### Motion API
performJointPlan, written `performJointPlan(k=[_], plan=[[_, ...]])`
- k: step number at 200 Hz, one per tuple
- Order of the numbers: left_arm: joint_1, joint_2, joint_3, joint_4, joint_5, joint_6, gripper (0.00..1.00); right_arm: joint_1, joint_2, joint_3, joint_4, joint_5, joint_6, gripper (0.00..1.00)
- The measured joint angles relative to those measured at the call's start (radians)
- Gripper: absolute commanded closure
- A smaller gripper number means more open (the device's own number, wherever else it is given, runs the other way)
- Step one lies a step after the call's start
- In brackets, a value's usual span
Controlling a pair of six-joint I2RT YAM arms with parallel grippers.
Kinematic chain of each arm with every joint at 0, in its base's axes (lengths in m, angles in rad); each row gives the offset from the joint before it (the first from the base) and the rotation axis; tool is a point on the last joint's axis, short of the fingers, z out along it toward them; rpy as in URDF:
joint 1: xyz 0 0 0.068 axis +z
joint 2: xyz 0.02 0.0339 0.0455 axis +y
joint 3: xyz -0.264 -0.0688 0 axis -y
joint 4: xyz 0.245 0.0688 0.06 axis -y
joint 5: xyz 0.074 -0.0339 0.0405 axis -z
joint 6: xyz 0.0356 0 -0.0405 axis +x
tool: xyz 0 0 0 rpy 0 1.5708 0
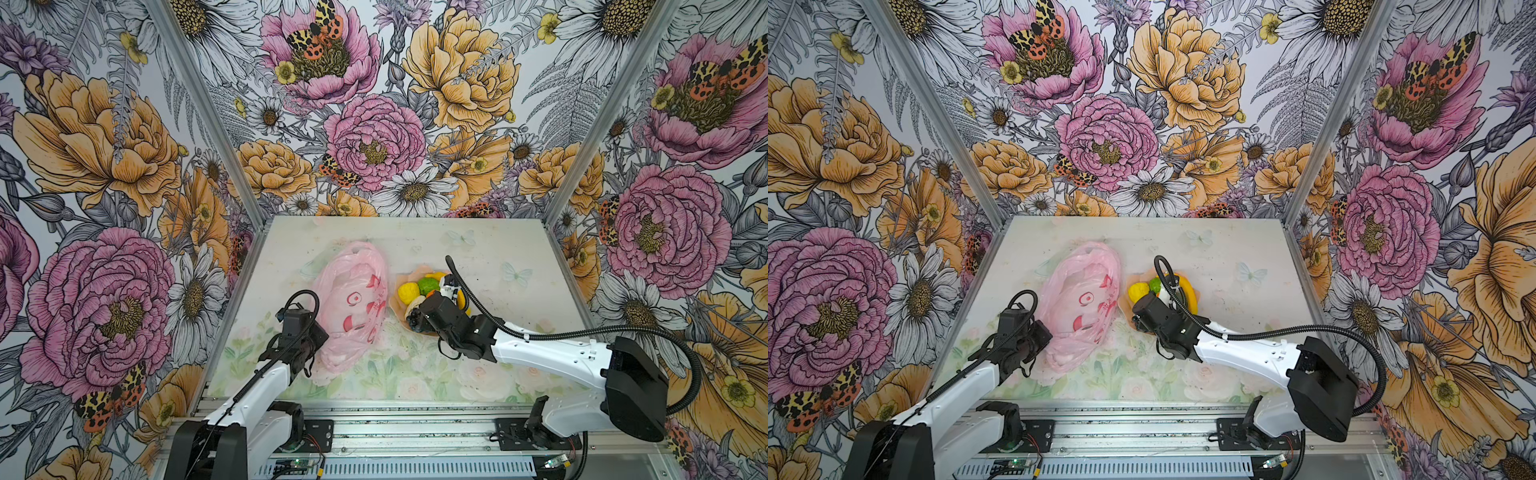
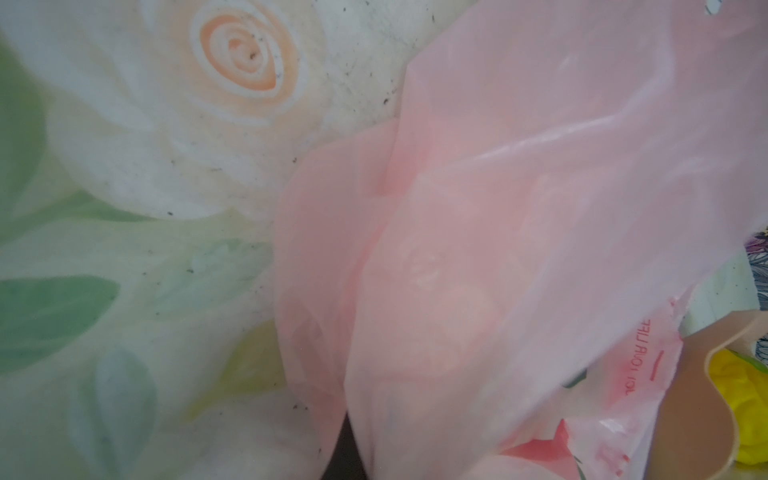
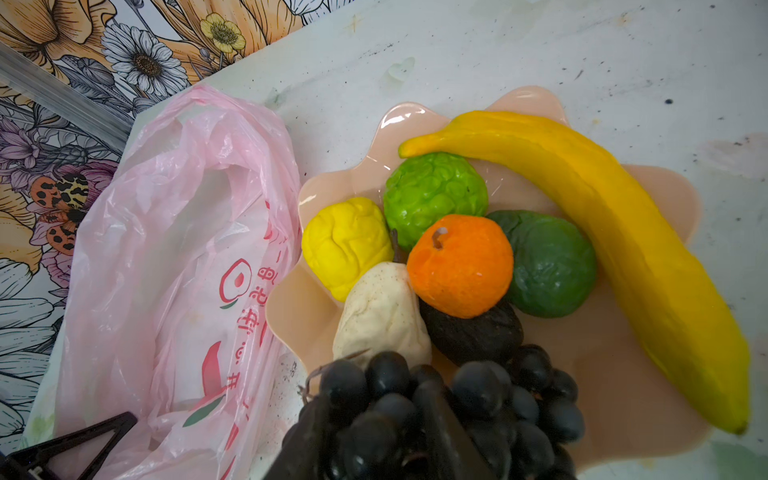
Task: Take the fake fruits out of the plastic bag
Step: 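Open the right gripper to release the grapes into the bowl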
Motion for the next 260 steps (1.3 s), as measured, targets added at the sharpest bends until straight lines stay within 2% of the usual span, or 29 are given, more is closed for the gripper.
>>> performJointPlan(k=[72,157,206,260], plan=[[0.0,0.0,0.0,0.0,0.002,0.0,1.0,0.0,-0.002,-0.015,0.003,-0.011,-0.001,0.46],[0.0,0.031,0.026,-0.008,0.022,0.02,1.0,-0.031,-0.085,-0.048,0.005,-0.018,-0.026,0.24],[0.0,0.113,0.216,-0.071,0.011,0.085,1.0,-0.087,-0.234,-0.08,-0.002,-0.024,-0.099,0.22],[-0.048,0.375,0.48,-0.087,0.006,0.17,1.0,-0.215,-0.373,-0.128,-0.002,-0.061,-0.133,0.22]])
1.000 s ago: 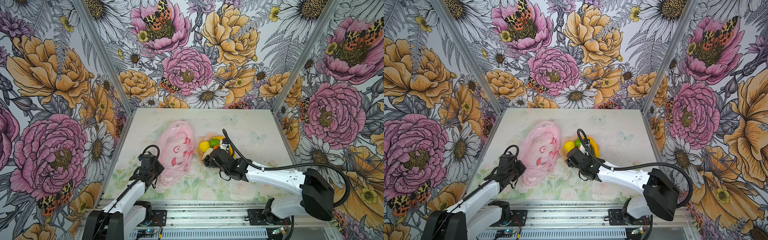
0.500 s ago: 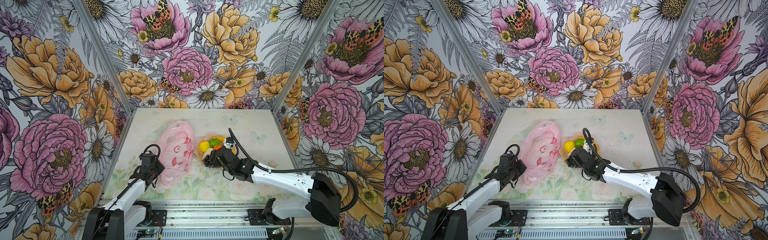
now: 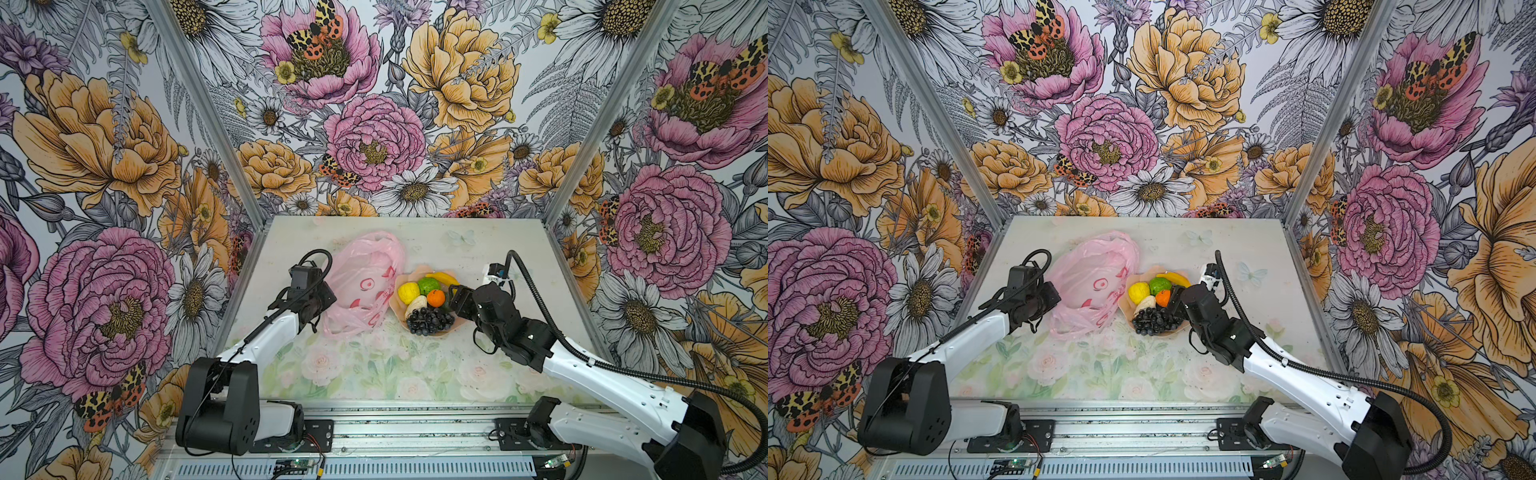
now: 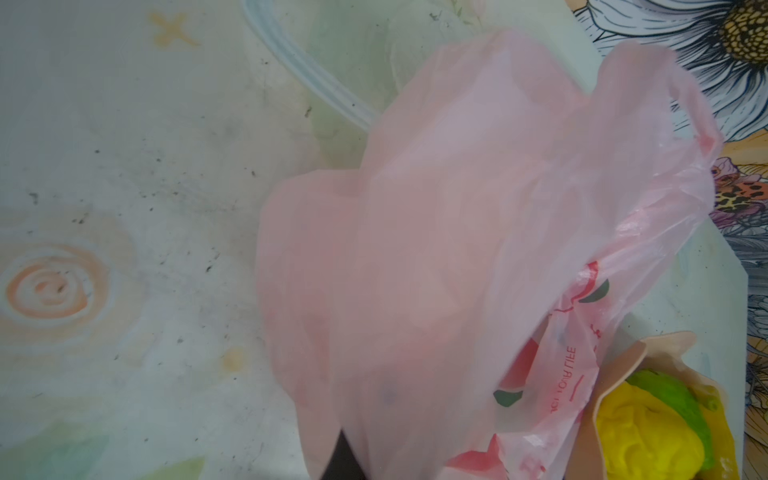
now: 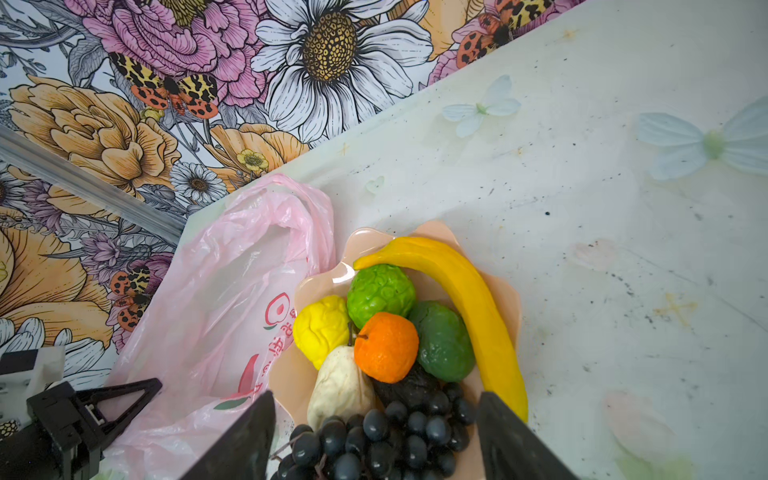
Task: Take the fake fruits out of the plastic bag
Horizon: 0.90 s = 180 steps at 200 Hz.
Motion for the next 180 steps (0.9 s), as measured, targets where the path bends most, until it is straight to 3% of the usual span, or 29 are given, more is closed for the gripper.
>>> performJointPlan(k=[46,114,166,180], plan=[[-0.077,0.305,0.472,-0.126,-0.048,0.189,1.0,-0.084,-0.042,-0.046,-0.003,-0.048,0.019,0.22],[-0.144,0.724,0.916,-0.209,-0.029,0.439,1.0,-0.109,-0.065,-0.091,-0.003,-0.08,0.043,0.22],[-0.207,0.964,1.293,-0.332,-0.022,0.652,0.86,-0.137,-0.065,-0.117,-0.003,-0.086,0.045,0.22],[-0.224,1.016,1.39,-0.362,-0.021,0.685,0.78,-0.143,-0.066,-0.129,-0.002,-0.095,0.045,0.15]])
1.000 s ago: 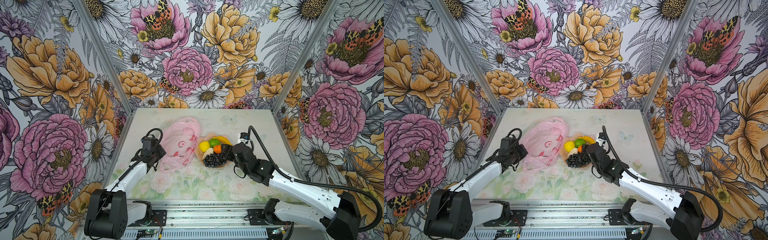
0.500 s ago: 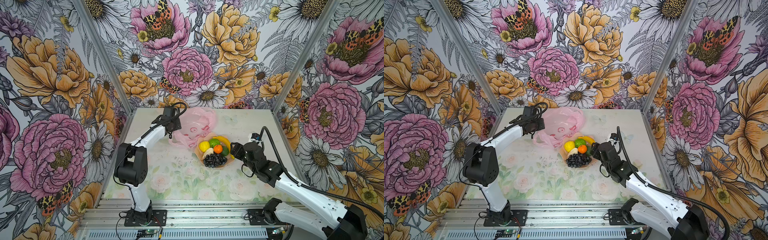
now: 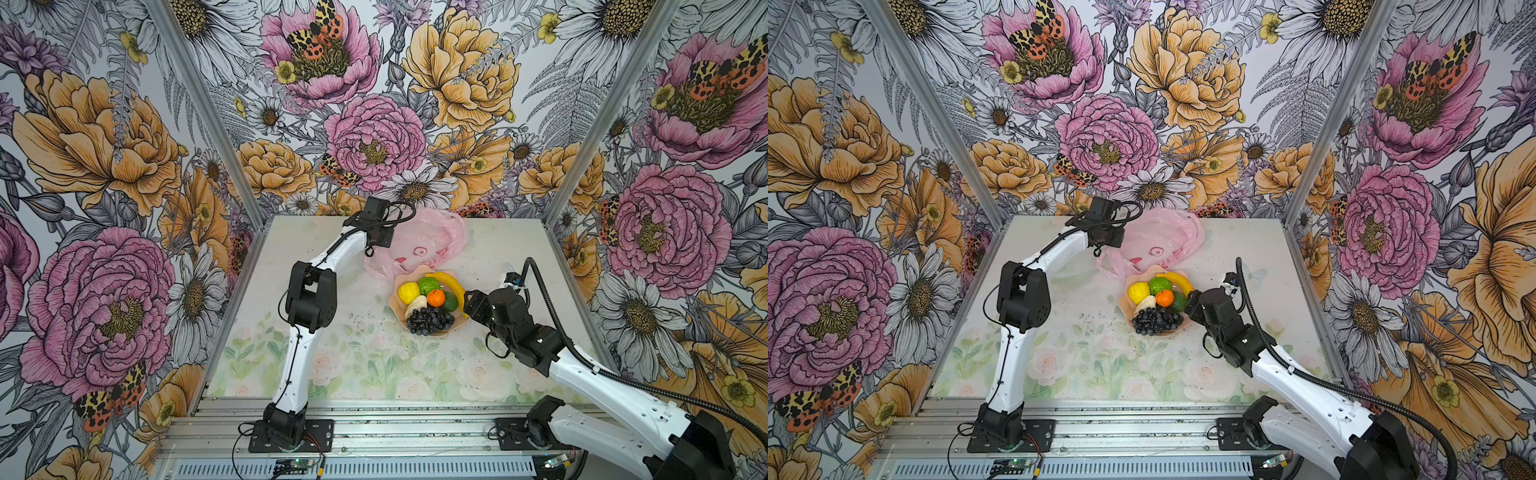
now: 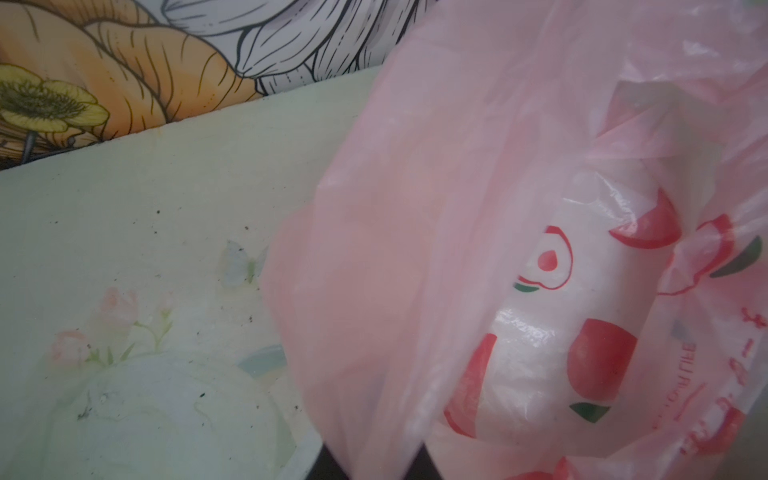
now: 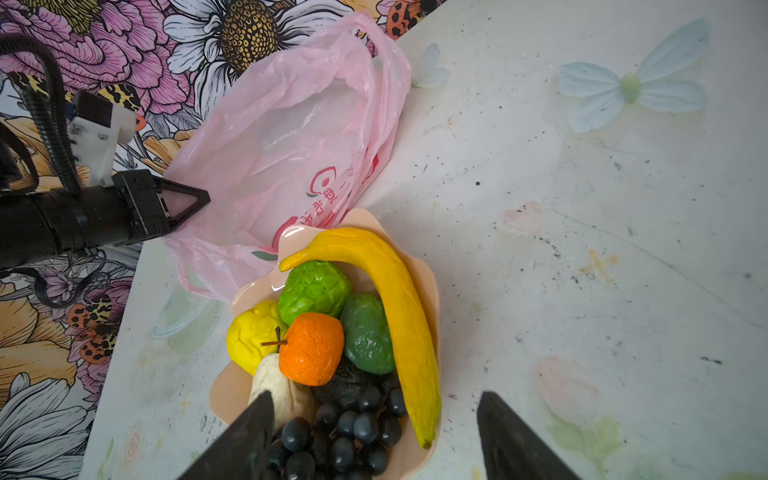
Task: Take the fake fruits out of the plastic bag
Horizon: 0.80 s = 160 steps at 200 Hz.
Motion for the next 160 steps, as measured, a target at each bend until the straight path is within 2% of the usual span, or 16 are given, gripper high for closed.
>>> performJointPlan(k=[26,50,68,90,118,160], plan=[[-0.023,0.084,0.155,-0.05,0.002,0.037,0.54,-0.04,0.003,-0.034,-0.002,-0.039,0.004,0.1],[-0.029,0.123,0.229,-0.09,-0.035,0.043,0.34,-0.112,0.048,-0.04,-0.003,-0.099,-0.005,0.01],[-0.03,0.133,0.266,-0.134,-0.07,0.018,0.15,-0.158,0.098,-0.037,-0.006,-0.158,-0.035,0.01],[-0.03,0.124,0.295,-0.18,-0.085,-0.031,0.04,-0.218,0.169,-0.002,-0.012,-0.248,-0.077,0.01],[-0.03,0.063,0.268,-0.216,-0.106,-0.117,0.01,-0.274,0.261,0.061,0.018,-0.356,-0.11,0.0],[-0.035,-0.043,0.243,-0.228,-0.102,-0.19,0.01,-0.287,0.389,0.106,0.082,-0.459,-0.11,0.01]])
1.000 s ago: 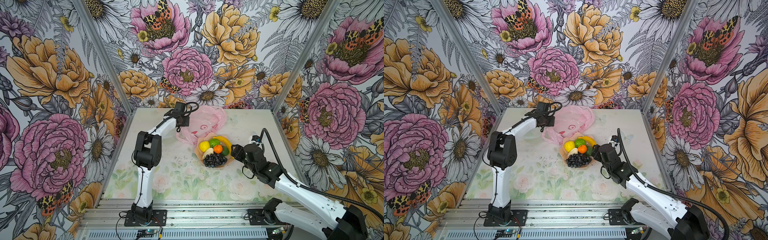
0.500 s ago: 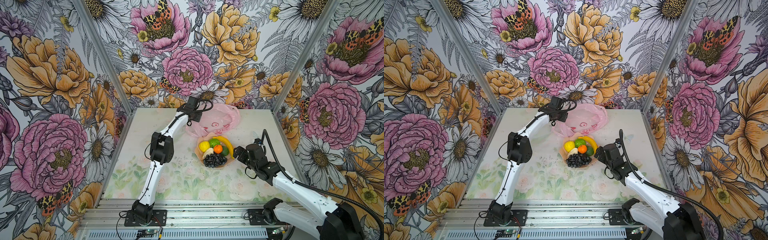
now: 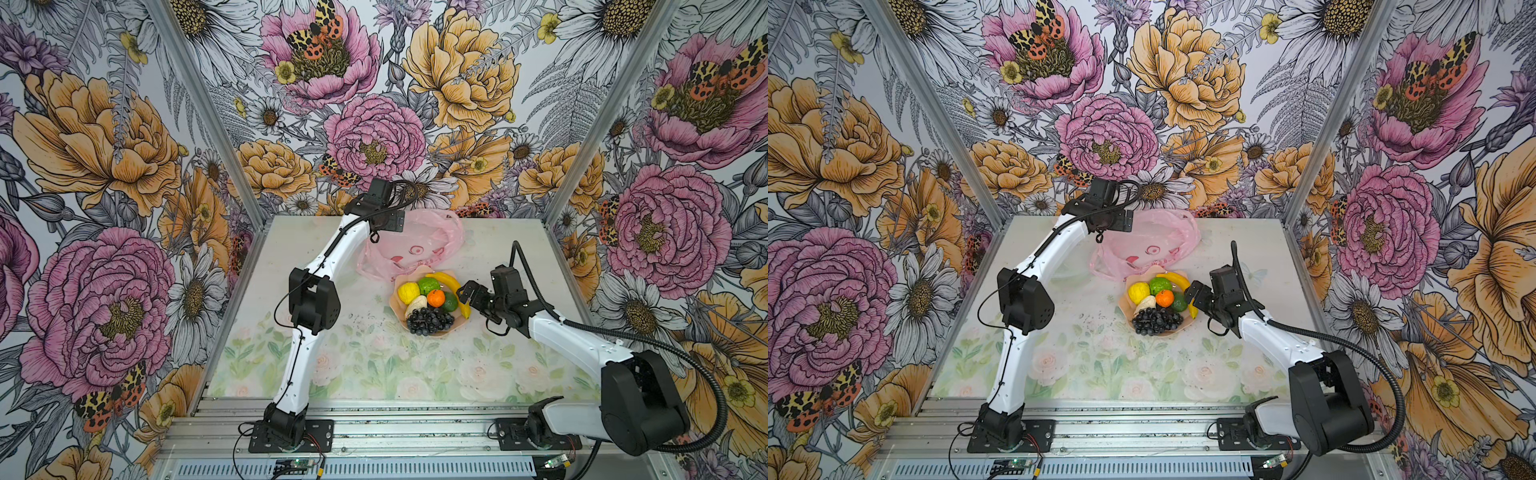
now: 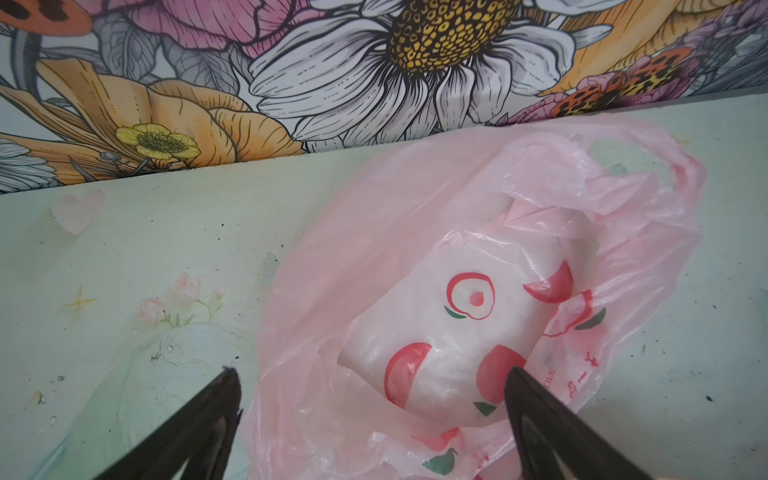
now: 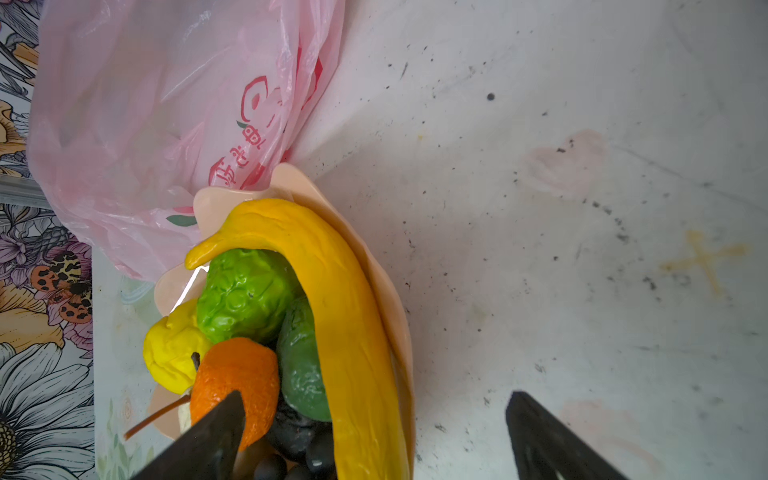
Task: Take the fake fruits out of the plastic bag
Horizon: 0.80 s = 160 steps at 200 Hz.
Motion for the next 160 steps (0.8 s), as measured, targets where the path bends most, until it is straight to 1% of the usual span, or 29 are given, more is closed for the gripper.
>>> performJointPlan(k=[28,56,99,127,160], plan=[[0.0,-0.036,-0.021,0.002,0.006,-0.032,0.01,0.0,0.071,0.013,0.044,-0.043,0.001,0.0],[0.0,-0.08,-0.116,0.002,0.006,-0.059,0.01,0.0,0.108,0.018,0.084,-0.078,0.005,0.0],[0.0,-0.214,-0.36,0.039,0.0,-0.093,0.01,0.003,0.153,0.018,0.2,-0.156,0.048,0.0],[0.004,-0.34,-0.543,0.11,-0.006,-0.123,0.01,0.015,0.173,0.018,0.236,-0.169,0.065,0.01],[0.032,-0.461,-0.716,0.208,-0.006,-0.166,0.01,0.04,0.185,0.018,0.263,-0.18,0.08,0.02]])
